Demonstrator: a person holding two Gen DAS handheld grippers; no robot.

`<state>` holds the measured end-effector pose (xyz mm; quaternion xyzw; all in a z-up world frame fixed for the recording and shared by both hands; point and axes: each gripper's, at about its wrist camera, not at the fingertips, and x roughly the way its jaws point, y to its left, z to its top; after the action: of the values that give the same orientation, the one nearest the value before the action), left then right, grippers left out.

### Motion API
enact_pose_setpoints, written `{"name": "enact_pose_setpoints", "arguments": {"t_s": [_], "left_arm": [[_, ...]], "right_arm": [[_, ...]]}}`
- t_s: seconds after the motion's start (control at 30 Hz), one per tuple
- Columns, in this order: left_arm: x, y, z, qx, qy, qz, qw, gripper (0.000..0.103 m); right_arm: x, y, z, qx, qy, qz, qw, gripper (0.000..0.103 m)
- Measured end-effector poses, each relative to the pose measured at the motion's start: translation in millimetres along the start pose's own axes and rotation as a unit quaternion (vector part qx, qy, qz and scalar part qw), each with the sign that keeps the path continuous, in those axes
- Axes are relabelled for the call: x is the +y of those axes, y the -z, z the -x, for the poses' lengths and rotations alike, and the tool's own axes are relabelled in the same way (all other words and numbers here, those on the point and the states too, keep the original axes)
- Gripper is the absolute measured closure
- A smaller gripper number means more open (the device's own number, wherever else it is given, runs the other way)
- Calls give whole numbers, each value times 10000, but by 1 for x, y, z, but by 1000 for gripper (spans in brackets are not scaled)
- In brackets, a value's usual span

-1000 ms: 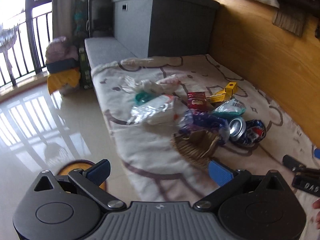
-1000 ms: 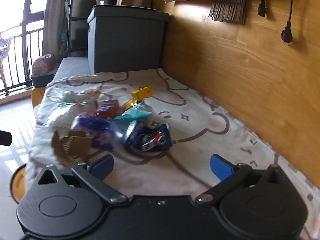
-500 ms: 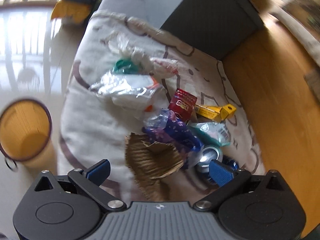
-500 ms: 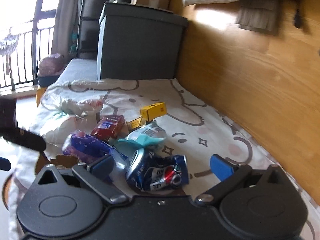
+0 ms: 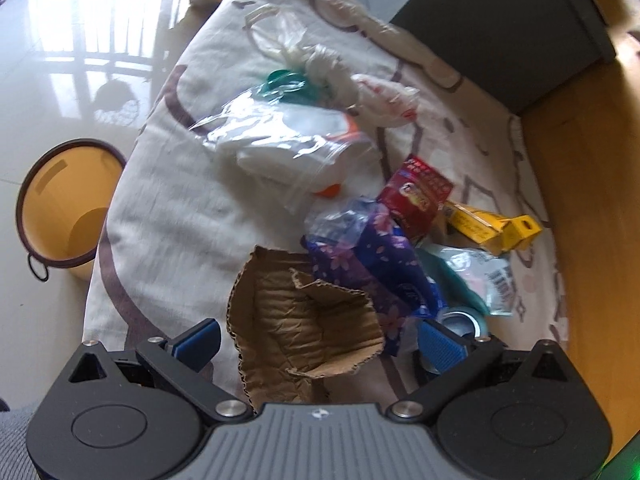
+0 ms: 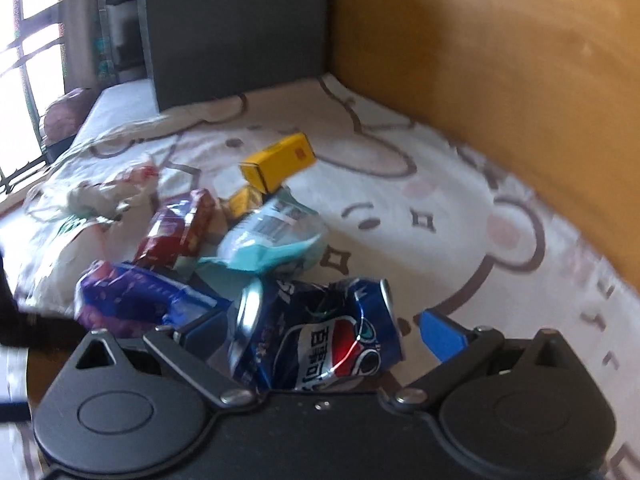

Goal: Collect trash
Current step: 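Grasp the cardboard piece with the left tool while the right tool grasps the crushed Pepsi can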

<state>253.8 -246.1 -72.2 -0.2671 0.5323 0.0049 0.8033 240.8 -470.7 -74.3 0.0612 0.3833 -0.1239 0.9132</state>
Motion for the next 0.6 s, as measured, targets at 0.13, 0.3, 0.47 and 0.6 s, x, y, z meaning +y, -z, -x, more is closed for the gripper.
{"name": "enact_pose_setpoints", "arguments": {"t_s": [0.13, 0.3, 0.47, 0.6], "left_arm": [[-3, 0, -8, -13, -220, 60, 9997, 0], [-16, 1, -18, -77, -474, -130, 9988, 0], [-27, 7, -30, -76, -770, -371, 9963, 1], [-23, 15, -32, -145, -720, -417, 9964, 13]], "right_arm": [[-4, -1, -14, 271, -81, -213, 9994, 8], [-8, 12, -6, 280, -139, -129, 9994, 10], [-18, 29, 7, 267, -217, -187, 9992, 12], [-21, 38, 20, 247, -178, -148, 9994, 12]]}}
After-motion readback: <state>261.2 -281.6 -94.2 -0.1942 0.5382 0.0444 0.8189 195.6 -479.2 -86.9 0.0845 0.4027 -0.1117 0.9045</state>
